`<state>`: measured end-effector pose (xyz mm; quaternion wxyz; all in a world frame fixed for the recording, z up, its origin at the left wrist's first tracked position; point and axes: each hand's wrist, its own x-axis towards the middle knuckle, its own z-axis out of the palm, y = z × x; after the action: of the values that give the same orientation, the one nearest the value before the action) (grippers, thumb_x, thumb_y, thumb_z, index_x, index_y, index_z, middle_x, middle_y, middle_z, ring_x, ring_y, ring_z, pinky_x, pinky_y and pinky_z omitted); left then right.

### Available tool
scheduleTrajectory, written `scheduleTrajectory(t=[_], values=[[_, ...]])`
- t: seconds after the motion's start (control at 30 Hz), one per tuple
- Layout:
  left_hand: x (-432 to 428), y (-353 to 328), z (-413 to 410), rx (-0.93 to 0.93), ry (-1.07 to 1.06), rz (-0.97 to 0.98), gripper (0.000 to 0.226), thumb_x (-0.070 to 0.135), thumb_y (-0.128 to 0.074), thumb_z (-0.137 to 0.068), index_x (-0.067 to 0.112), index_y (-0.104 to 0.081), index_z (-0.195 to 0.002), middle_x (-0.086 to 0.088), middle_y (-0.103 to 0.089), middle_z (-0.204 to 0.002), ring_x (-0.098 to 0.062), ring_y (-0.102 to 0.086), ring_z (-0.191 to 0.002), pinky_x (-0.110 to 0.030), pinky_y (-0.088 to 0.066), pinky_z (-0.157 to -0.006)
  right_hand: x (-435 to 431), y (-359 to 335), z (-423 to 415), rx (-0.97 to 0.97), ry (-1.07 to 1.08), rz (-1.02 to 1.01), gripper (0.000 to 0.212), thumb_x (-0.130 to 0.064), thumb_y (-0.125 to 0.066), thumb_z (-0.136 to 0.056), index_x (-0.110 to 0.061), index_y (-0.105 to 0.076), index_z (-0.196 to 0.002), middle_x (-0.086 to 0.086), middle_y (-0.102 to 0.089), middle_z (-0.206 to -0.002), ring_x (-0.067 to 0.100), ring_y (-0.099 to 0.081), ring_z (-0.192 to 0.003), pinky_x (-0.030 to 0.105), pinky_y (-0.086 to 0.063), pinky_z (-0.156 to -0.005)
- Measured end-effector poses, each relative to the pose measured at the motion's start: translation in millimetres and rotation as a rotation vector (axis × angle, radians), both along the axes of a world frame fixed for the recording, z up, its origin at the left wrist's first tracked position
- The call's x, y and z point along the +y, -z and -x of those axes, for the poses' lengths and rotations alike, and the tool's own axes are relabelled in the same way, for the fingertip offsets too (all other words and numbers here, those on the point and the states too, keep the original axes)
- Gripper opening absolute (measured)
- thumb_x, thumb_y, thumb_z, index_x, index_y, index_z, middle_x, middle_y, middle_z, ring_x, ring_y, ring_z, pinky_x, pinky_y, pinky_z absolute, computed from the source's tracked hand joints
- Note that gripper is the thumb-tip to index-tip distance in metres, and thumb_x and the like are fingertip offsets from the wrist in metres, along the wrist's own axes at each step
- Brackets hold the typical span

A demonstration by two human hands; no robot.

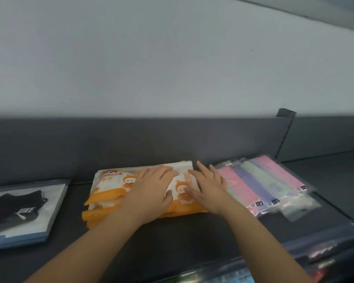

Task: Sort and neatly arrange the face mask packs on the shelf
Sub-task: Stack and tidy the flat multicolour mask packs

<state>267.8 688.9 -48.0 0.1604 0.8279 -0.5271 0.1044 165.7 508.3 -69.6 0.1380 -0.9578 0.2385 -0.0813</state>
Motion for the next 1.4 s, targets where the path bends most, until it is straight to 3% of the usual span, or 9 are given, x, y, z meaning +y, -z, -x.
scheduleTrajectory(t=[0.27, 0.47, 0.67, 0.73, 0.87, 1.0, 1.1, 1.2, 1.4], values=[[-82.6, -2.8, 57.3, 0.144, 0.076, 0.065, 0.052, 0.022, -0.050, -0.094, 0.030, -0.042, -0.145, 0.011, -0.042, -0.148, -0.010, -0.039, -0.136, -0.023, -0.027, -0.112, -84.5, 1.1, 46.9, 0.020, 0.046, 0.018, 0.060, -0.060, -0.046, -0.095, -0.039, -0.030, -0.150, -0.010, -0.012, -0.165, 0.024, -0.005, -0.151, 0.050, -0.011, -0.119], [-168.9, 24.2, 103.1, 0.467, -0.101, -0.030, 0.064, 0.030, -0.053, -0.091, 0.031, -0.028, -0.150, 0.002, -0.032, -0.154, -0.021, -0.041, -0.136, -0.036, -0.038, -0.109, -162.8, -3.2, 96.9, -0.027, 0.072, -0.144, 0.062, -0.058, -0.056, -0.087, -0.034, -0.045, -0.143, -0.005, -0.042, -0.152, 0.024, -0.035, -0.140, 0.046, -0.029, -0.114], [-221.7, 37.3, 125.3, 0.909, -0.382, 0.067, 0.077, 0.026, -0.068, -0.087, 0.028, -0.023, -0.149, -0.003, -0.015, -0.151, -0.021, -0.046, -0.115, -0.028, -0.051, -0.081, -202.0, 0.4, 117.2, 0.127, 0.015, 0.011, 0.054, -0.047, -0.052, -0.093, -0.034, -0.041, -0.144, -0.003, -0.034, -0.155, 0.025, -0.028, -0.141, 0.042, -0.025, -0.111], [-226.9, 36.8, 125.3, 0.952, -0.440, 0.132, 0.089, 0.020, -0.076, -0.081, 0.028, -0.021, -0.150, -0.003, -0.011, -0.151, -0.023, -0.043, -0.123, -0.024, -0.051, -0.081, -205.6, 3.9, 120.6, 0.132, 0.020, 0.033, 0.056, -0.051, -0.052, -0.092, -0.035, -0.040, -0.144, 0.000, -0.022, -0.161, 0.027, -0.018, -0.144, 0.043, -0.021, -0.112], [-226.8, 45.0, 111.2, 1.155, -0.533, 0.351, 0.107, 0.007, -0.086, -0.068, 0.024, -0.020, -0.150, -0.007, -0.038, -0.143, -0.028, -0.048, -0.126, -0.043, -0.048, -0.104, -214.1, 11.2, 129.9, 0.059, 0.085, -0.029, 0.067, -0.058, -0.054, -0.090, -0.034, -0.033, -0.149, 0.000, -0.011, -0.164, 0.029, -0.015, -0.144, 0.043, -0.022, -0.112], [-229.5, 63.4, 109.9, 1.425, -0.463, 0.551, 0.116, -0.004, -0.087, -0.063, 0.026, -0.018, -0.151, -0.004, -0.060, -0.121, -0.029, -0.060, -0.115, -0.052, -0.053, -0.097, -224.8, 16.8, 135.7, -0.123, 0.121, -0.147, 0.062, -0.041, -0.065, -0.088, -0.028, -0.041, -0.144, -0.002, -0.040, -0.152, 0.026, -0.036, -0.132, 0.037, -0.033, -0.103], [-235.4, 70.6, 117.0, 1.454, -0.407, 0.584, 0.121, -0.001, -0.087, -0.064, 0.032, -0.012, -0.153, -0.006, -0.060, -0.127, -0.027, -0.061, -0.114, -0.046, -0.056, -0.092, -234.7, 18.7, 139.0, -0.302, 0.169, -0.460, 0.059, -0.020, -0.072, -0.087, -0.024, -0.046, -0.140, -0.002, -0.055, -0.136, 0.019, -0.053, -0.118, 0.027, -0.045, -0.088], [-236.2, 68.5, 124.3, 1.402, -0.308, 0.507, 0.115, 0.010, -0.082, -0.077, 0.031, 0.000, -0.155, 0.013, -0.054, -0.118, -0.010, -0.058, -0.106, -0.022, -0.054, -0.076, -239.1, 20.5, 141.7, -0.301, 0.136, -0.537, 0.056, -0.019, -0.071, -0.089, -0.025, -0.045, -0.138, -0.006, -0.055, -0.124, 0.012, -0.053, -0.105, 0.017, -0.041, -0.069], [-241.5, 68.0, 116.7, 1.373, -0.276, 0.454, 0.113, 0.015, -0.079, -0.082, 0.026, 0.006, -0.156, 0.017, -0.050, -0.116, -0.007, -0.054, -0.108, -0.023, -0.050, -0.085, -238.7, 22.6, 138.5, -0.304, 0.112, -0.490, 0.053, -0.023, -0.068, -0.090, -0.019, -0.048, -0.139, -0.004, -0.051, -0.119, 0.012, -0.050, -0.106, 0.024, -0.037, -0.083]])
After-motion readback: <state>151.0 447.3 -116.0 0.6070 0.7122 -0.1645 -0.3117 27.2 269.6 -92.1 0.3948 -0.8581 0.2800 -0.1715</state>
